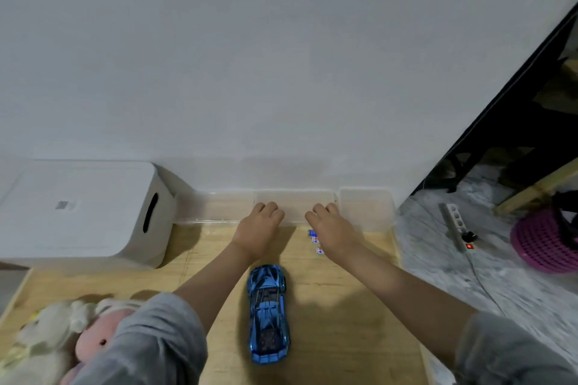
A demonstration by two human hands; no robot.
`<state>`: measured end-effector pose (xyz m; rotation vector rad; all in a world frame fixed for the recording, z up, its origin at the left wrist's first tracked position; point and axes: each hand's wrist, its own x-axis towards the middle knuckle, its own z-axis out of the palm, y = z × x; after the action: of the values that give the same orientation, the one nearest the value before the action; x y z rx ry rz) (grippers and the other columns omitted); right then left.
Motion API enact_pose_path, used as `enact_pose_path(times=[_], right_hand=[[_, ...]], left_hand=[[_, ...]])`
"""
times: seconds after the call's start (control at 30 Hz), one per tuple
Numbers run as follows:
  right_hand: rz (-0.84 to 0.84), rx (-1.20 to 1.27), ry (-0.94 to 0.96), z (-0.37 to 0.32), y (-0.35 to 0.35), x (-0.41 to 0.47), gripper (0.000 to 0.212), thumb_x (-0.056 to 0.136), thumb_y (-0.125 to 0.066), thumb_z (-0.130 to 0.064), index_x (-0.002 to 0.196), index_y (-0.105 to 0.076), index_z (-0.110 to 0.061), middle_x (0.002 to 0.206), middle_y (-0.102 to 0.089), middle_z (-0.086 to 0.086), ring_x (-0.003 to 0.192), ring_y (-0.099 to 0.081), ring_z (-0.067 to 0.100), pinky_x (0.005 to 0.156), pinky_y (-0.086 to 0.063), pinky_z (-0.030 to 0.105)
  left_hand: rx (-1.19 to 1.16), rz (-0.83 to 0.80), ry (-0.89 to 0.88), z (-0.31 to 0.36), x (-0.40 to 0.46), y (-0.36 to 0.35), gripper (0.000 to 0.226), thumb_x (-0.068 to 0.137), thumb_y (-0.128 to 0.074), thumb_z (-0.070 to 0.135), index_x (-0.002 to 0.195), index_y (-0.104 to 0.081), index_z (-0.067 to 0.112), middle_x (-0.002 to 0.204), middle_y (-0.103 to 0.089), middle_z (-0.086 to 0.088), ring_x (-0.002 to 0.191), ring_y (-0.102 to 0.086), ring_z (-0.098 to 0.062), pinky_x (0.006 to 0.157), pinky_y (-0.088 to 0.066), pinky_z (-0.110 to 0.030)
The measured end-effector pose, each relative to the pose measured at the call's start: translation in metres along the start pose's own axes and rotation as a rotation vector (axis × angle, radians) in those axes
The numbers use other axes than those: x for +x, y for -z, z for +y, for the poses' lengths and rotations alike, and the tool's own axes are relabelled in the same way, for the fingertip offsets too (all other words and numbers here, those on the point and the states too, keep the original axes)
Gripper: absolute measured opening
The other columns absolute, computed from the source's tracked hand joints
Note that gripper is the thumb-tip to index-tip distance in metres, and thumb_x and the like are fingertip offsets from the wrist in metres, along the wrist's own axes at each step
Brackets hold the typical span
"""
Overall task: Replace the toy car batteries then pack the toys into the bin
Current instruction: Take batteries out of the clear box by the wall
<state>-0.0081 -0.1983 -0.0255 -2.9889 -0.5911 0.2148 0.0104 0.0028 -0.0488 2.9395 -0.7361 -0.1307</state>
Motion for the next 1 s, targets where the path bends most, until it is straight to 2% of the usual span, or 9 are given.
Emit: enact_pose_path(times=[0.07,0.13,0.27,0.43,0.53,0.63,0.73,0.83,1.0], right_hand=[[0.022,-0.015,-0.005,-0.007,0.007,0.002,0.04,0.08,-0.045,0.009,0.117,-0.048,-0.005,0.12,-0.045,0.013,0.11,-0.041,0.031,0.069,-0.038,0.036],[0.115,-0.021,0.027,-0.015,0.007,0.005,0.037,0.081,-0.045,0.007,0.115,-0.053,-0.004,0.12,-0.05,0.015,0.11,-0.046,0.033,0.082,-0.043,0.038],[0.159,0.076,0.115,-0.05,0.007,0.018,0.037,0.084,-0.048,0.006,0.12,-0.055,0.0,0.124,-0.053,0.018,0.112,-0.05,0.035,0.082,-0.047,0.041],[0.051,0.158,0.225,-0.101,0.003,0.045,0.049,0.089,-0.044,0.005,0.137,-0.039,-0.001,0.149,-0.032,0.018,0.138,-0.03,0.033,0.095,-0.046,0.048],[-0.017,0.088,0.222,-0.123,0.001,0.066,0.059,0.088,-0.046,0.007,0.143,-0.028,-0.005,0.155,-0.018,0.016,0.143,-0.017,0.031,0.1,-0.044,0.047],[-0.02,0.0,0.211,-0.14,0.0,0.082,0.065,0.082,-0.051,0.012,0.141,-0.029,-0.003,0.151,-0.022,0.022,0.137,-0.024,0.037,0.1,-0.043,0.043],[-0.014,-0.099,0.196,-0.151,-0.002,0.093,0.059,0.076,-0.051,0.016,0.131,-0.038,-0.002,0.131,-0.04,0.021,0.118,-0.039,0.037,0.08,-0.047,0.039],[-0.03,-0.109,0.161,-0.157,-0.002,0.1,0.053,0.074,-0.051,0.018,0.122,-0.043,-0.002,0.12,-0.043,0.018,0.111,-0.041,0.035,0.066,-0.038,0.034],[-0.036,-0.04,0.116,-0.157,-0.001,0.103,0.051,0.073,-0.046,0.018,0.119,-0.046,-0.003,0.116,-0.044,0.016,0.107,-0.04,0.033,0.061,-0.039,0.034]], left_hand=[[0.008,-0.017,-0.01,-0.001,-0.006,0.004,0.051,0.084,-0.061,0.008,0.133,-0.046,0.008,0.139,-0.044,-0.014,0.125,-0.043,-0.034,0.102,-0.043,-0.041],[0.044,0.01,0.048,-0.01,-0.017,0.006,0.064,0.086,-0.059,0.011,0.144,-0.032,0.011,0.151,-0.029,-0.013,0.137,-0.03,-0.031,0.115,-0.026,-0.042],[0.072,0.053,0.183,-0.048,-0.04,0.013,0.075,0.087,-0.057,0.014,0.149,-0.017,0.01,0.157,-0.013,-0.013,0.144,-0.016,-0.03,0.118,-0.014,-0.039],[-0.02,0.036,0.313,-0.098,-0.06,0.02,0.074,0.088,-0.045,0.002,0.151,-0.006,0.007,0.159,-0.001,-0.01,0.147,-0.003,-0.027,0.119,-0.015,-0.039],[-0.073,0.03,0.348,-0.117,-0.059,0.013,0.069,0.084,-0.045,-0.004,0.148,-0.019,0.006,0.156,-0.015,-0.015,0.143,-0.017,-0.032,0.116,-0.02,-0.036],[-0.049,0.063,0.332,-0.123,-0.053,0.01,0.062,0.078,-0.051,-0.009,0.138,-0.039,0.001,0.146,-0.033,-0.023,0.129,-0.037,-0.04,0.108,-0.032,-0.04],[0.063,0.086,0.257,-0.128,-0.05,0.003,0.064,0.047,-0.076,-0.015,0.109,-0.064,-0.005,0.116,-0.06,-0.031,0.095,-0.063,-0.045,0.079,-0.055,-0.043],[0.065,0.121,0.254,-0.129,-0.048,0.0,0.066,0.03,-0.082,-0.016,0.094,-0.07,-0.004,0.099,-0.067,-0.03,0.076,-0.068,-0.042,0.061,-0.057,-0.039],[0.045,0.102,0.249,-0.125,-0.049,0.003,0.07,0.026,-0.084,-0.016,0.094,-0.071,-0.003,0.098,-0.068,-0.029,0.076,-0.068,-0.041,0.059,-0.057,-0.038]])
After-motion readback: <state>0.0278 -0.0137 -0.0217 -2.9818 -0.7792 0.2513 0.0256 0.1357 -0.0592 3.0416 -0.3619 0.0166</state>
